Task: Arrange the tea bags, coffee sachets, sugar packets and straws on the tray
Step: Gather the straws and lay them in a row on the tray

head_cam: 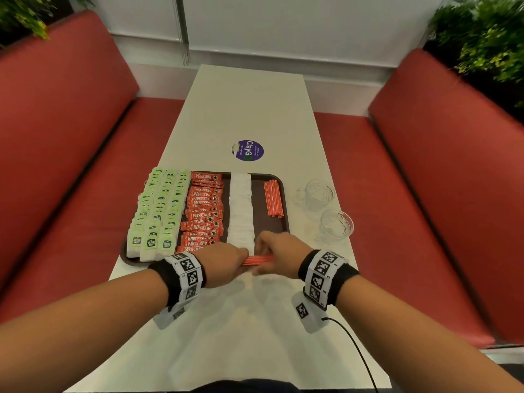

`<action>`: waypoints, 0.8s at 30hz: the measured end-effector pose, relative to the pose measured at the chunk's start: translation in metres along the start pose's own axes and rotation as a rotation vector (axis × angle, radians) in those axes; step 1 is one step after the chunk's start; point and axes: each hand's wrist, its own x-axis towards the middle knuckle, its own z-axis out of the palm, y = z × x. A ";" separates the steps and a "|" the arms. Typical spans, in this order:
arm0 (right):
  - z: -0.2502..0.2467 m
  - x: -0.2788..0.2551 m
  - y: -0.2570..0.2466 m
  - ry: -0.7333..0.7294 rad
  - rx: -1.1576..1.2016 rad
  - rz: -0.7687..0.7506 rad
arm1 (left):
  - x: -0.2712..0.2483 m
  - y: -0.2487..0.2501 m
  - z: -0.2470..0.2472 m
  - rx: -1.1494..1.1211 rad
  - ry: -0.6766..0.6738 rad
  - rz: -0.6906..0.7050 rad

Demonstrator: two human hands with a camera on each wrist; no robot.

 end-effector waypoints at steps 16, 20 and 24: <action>-0.005 0.019 0.004 0.340 0.621 0.168 | 0.002 -0.003 -0.022 0.074 0.111 -0.066; -0.005 0.018 0.002 0.334 0.581 0.171 | 0.005 -0.001 -0.021 0.053 0.122 -0.064; -0.001 0.014 -0.003 0.251 0.576 0.130 | 0.006 -0.001 -0.023 0.088 0.111 -0.054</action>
